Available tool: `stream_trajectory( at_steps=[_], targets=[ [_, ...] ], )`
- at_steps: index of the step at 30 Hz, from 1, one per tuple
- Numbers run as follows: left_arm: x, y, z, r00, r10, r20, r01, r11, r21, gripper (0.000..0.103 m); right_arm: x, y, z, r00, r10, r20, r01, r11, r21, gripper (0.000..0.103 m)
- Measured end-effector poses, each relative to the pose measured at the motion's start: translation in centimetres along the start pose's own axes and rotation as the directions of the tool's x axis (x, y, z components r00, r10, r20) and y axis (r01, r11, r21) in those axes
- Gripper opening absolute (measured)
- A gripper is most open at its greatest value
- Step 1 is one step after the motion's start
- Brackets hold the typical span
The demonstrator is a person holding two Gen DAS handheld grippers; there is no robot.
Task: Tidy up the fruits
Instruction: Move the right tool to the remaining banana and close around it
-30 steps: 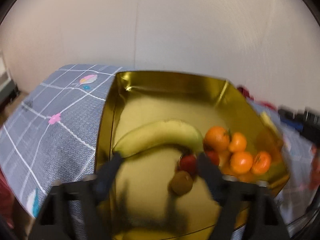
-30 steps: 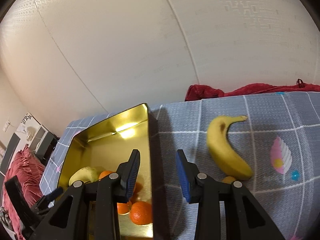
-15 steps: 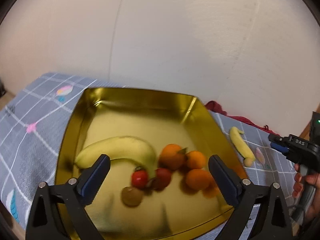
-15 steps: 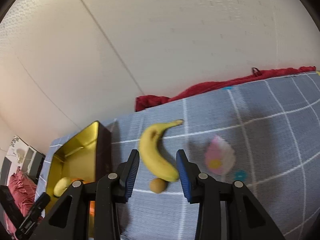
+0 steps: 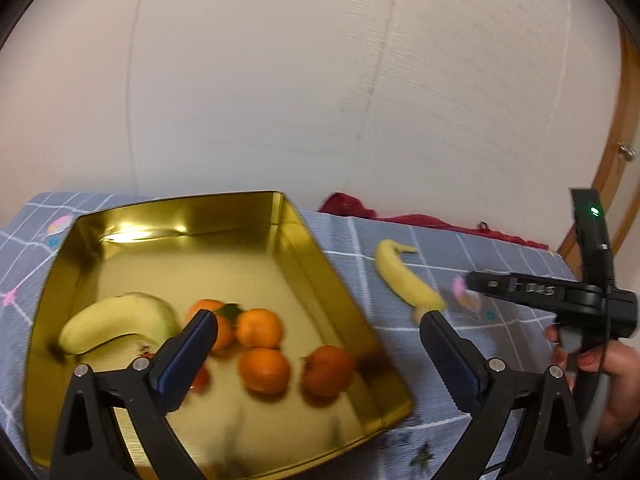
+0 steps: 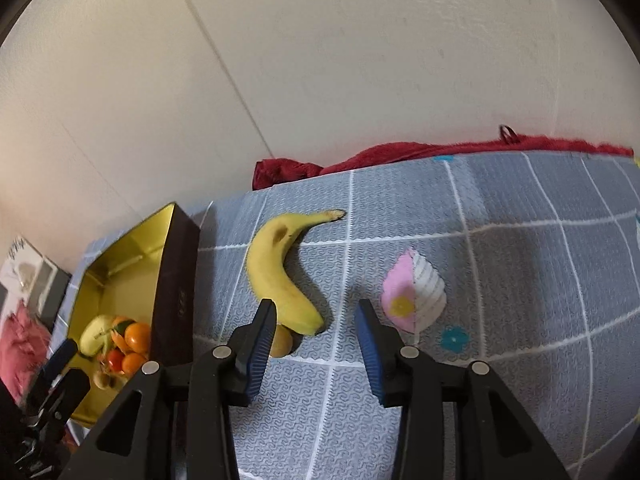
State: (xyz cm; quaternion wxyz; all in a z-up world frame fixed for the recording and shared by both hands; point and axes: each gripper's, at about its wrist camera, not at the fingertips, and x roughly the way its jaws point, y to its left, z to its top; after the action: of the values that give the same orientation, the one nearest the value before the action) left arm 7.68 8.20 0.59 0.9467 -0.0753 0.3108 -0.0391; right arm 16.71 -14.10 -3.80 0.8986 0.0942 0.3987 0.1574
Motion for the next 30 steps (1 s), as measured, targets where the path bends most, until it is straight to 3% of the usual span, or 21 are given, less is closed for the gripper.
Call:
stream_trajectory(
  at_steps=[7,18,25,30],
  targets=[
    [0.5,-2.2,-0.4,1.000,0.020,0.004,-0.021,0.996,0.087,0.102,3.4,3.0,0.9,0.998,-0.056,-0.004,0.055,0.991,-0.123,0.049],
    [-0.3,0.3,-0.8,0.999,0.038,-0.004,-0.038,0.997,0.072,0.102,9.0,4.6,2.2,0.995,-0.062,-0.075,0.053,0.992,-0.118,0.050],
    [-0.3,0.5,-0.7,1.000,0.028,-0.009,-0.027,0.998,0.060,0.102,8.8,4.2,2.3,0.998,-0.021,-0.059,0.015,0.996,-0.092,0.033],
    [0.2,-0.7,-0.7,1.000,0.008,-0.015,-0.007,0.997,0.078,0.102,7.7,2.7,2.1,0.996,-0.059,-0.059,0.055,0.996,-0.075,0.033]
  ],
)
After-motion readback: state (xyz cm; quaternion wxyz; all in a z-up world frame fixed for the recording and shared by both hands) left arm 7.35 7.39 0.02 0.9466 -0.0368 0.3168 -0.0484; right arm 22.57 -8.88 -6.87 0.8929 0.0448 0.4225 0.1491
